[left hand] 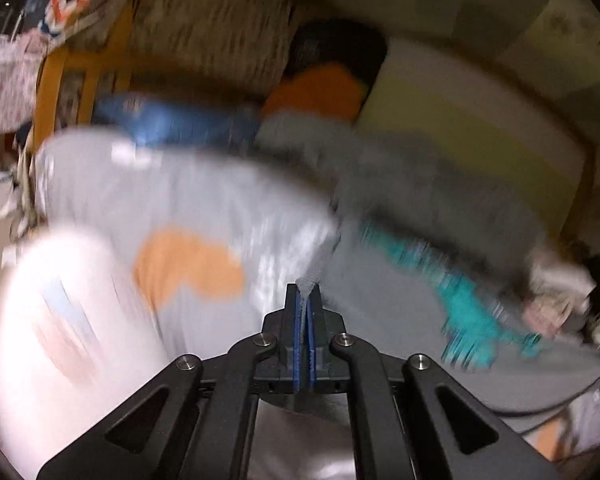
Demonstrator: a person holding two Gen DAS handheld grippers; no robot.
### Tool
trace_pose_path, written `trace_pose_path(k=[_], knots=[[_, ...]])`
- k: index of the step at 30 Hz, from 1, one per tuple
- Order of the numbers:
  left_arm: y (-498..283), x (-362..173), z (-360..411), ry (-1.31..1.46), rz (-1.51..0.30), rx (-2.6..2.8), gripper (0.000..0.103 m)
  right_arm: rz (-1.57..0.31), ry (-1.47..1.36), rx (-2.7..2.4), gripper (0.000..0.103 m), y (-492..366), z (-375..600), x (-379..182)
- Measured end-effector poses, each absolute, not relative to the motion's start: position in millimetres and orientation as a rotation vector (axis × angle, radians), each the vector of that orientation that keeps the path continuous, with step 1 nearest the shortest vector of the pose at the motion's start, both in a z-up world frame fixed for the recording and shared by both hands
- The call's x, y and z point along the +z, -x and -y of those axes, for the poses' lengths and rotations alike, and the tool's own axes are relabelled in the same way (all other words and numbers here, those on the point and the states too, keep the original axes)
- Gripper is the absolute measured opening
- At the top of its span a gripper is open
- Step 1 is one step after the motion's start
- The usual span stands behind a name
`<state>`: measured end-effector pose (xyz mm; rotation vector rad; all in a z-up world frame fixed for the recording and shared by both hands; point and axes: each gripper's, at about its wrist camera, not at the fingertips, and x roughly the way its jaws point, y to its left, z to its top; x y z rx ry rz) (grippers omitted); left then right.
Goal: Fold small clothes
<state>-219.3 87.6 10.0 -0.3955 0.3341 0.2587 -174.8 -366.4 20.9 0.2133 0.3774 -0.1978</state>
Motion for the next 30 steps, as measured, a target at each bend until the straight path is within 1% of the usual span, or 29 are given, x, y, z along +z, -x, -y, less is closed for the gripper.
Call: trace_pose_path(k=[2, 5, 8, 12, 15, 17, 18, 19, 20, 21, 22, 23, 24, 25, 26, 27, 28, 30], knots=[[228.2, 40.9, -94.1, 0.393, -0.285, 0.234, 0.002, -0.374, -0.227, -0.206, 0.003, 187.6, 362.6, 27.2], [232.8, 66.4, -102.1, 0.375, -0.276, 0.26, 0.002, -0.386, -0.285, -0.191, 0.003, 206.5, 363.4, 31.6], [227.2, 74.7, -110.4, 0.365, -0.304, 0.301, 0.002, -0.405, -0.284, -0.198, 0.003, 218.6, 365.2, 33.6], [198.9, 68.9, -110.2, 0.349, -0.375, 0.317, 0.002, -0.45, -0.324, -0.17, 0.003, 213.4, 370.5, 36.3], [134.3, 70.6, -107.8, 0.328, -0.443, 0.264, 0.002, -0.498, -0.272, -0.163, 0.003, 168.9, 363.3, 45.2], [69.4, 59.9, -122.7, 0.448, -0.552, 0.225, 0.002, -0.545, -0.255, -0.131, 0.003, 100.8, 362.0, 48.7], [31.2, 50.4, -127.4, 0.474, -0.617, 0.191, 0.006, -0.565, -0.247, -0.101, 0.003, 75.8, 360.3, 47.0], [-3.4, 40.7, -126.8, 0.429, -0.678, 0.193, 0.012, -0.606, -0.218, -0.082, 0.003, 41.4, 358.9, 41.9], [-32.0, 28.7, -126.1, 0.364, -0.753, 0.255, 0.026, -0.672, -0.184, -0.117, 0.006, 9.2, 357.6, 34.0], [-42.7, 18.8, -129.6, 0.362, -0.803, 0.296, 0.041, -0.74, -0.185, -0.173, 0.016, -17.0, 361.5, 23.8], [-42.5, 12.0, -135.3, 0.403, -0.804, 0.273, 0.047, -0.766, -0.221, -0.189, 0.018, -30.4, 368.5, 16.1], [-34.8, 8.0, -138.9, 0.427, -0.772, 0.226, 0.054, -0.766, -0.261, -0.177, 0.02, -35.4, 376.1, 11.3], [-27.1, 6.5, -139.9, 0.395, -0.755, 0.226, 0.059, -0.746, -0.279, -0.168, 0.026, -33.7, 383.3, 9.0], [-18.5, 4.9, -139.5, 0.354, -0.742, 0.244, 0.06, -0.729, -0.278, -0.176, 0.032, -29.4, 385.9, 8.3], [-8.7, 2.9, -140.1, 0.334, -0.724, 0.247, 0.061, -0.697, -0.273, -0.196, 0.054, -22.0, 390.7, 8.8], [-1.1, 1.0, -141.7, 0.337, -0.715, 0.221, 0.061, -0.67, -0.272, -0.201, 0.071, -16.1, 395.0, 10.3], [4.5, -1.2, -142.0, 0.341, -0.721, 0.184, 0.061, -0.649, -0.273, -0.195, 0.071, -8.2, 398.3, 12.4], [8.4, -8.6, -131.9, 0.286, -0.769, 0.144, 0.061, -0.682, -0.247, -0.152, 0.071, -3.6, 400.9, 16.1]])
